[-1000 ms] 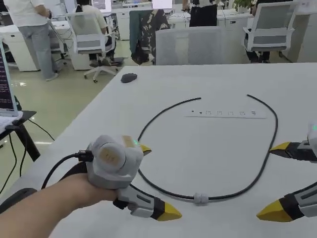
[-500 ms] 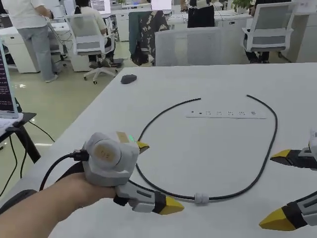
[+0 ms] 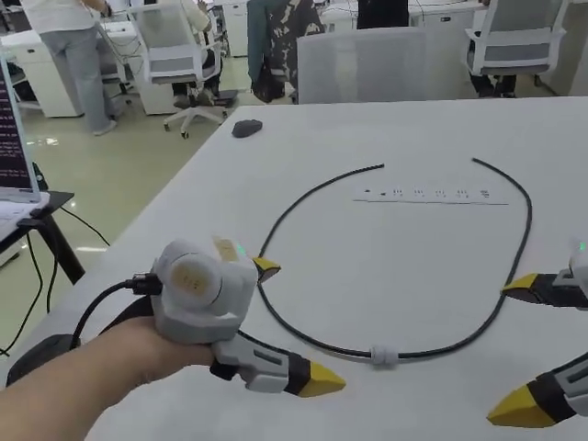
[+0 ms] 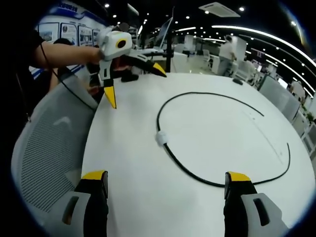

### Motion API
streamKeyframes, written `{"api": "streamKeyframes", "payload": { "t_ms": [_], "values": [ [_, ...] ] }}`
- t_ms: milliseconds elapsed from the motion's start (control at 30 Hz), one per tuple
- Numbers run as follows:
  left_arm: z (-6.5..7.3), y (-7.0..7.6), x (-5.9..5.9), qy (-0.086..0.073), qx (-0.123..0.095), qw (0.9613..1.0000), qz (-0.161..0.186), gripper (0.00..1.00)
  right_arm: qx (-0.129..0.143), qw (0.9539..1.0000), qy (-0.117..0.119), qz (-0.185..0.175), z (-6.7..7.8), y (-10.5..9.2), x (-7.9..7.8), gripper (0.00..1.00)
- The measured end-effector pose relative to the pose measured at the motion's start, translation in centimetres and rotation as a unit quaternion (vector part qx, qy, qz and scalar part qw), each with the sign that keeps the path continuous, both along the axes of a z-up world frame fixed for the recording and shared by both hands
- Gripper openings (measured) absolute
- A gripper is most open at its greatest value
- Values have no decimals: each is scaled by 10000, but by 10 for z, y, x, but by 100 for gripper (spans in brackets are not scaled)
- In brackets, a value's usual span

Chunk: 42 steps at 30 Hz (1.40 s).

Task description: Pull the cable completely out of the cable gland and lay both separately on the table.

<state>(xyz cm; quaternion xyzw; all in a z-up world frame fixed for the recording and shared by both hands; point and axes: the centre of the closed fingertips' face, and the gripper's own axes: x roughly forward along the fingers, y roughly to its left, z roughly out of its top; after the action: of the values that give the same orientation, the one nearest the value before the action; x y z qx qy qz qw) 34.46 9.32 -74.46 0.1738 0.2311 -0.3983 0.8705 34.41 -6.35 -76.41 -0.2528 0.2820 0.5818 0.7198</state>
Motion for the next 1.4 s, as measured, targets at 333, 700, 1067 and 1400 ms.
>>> {"api": "streamKeyframes", "payload": {
  "t_ms": [333, 700, 1067, 1400],
  "values": [
    [-18, -1, -1, 91, 118, 9999, -64, 100, 178, 9987, 128, 465, -9, 34, 1, 92],
    [-31, -6, -3, 270, -104, 9996, -5, 95, 359, 9946, 185, 953, -36, 75, 5, 61],
    [-33, -5, -2, 232, -307, 9991, 201, 98, 279, 9929, 97, 1151, -58, 89, 5, 29],
    [-33, -15, -11, 345, -514, 9979, 203, 96, 545, 9939, 114, 956, -51, 93, 2, 19]
  ]
}}
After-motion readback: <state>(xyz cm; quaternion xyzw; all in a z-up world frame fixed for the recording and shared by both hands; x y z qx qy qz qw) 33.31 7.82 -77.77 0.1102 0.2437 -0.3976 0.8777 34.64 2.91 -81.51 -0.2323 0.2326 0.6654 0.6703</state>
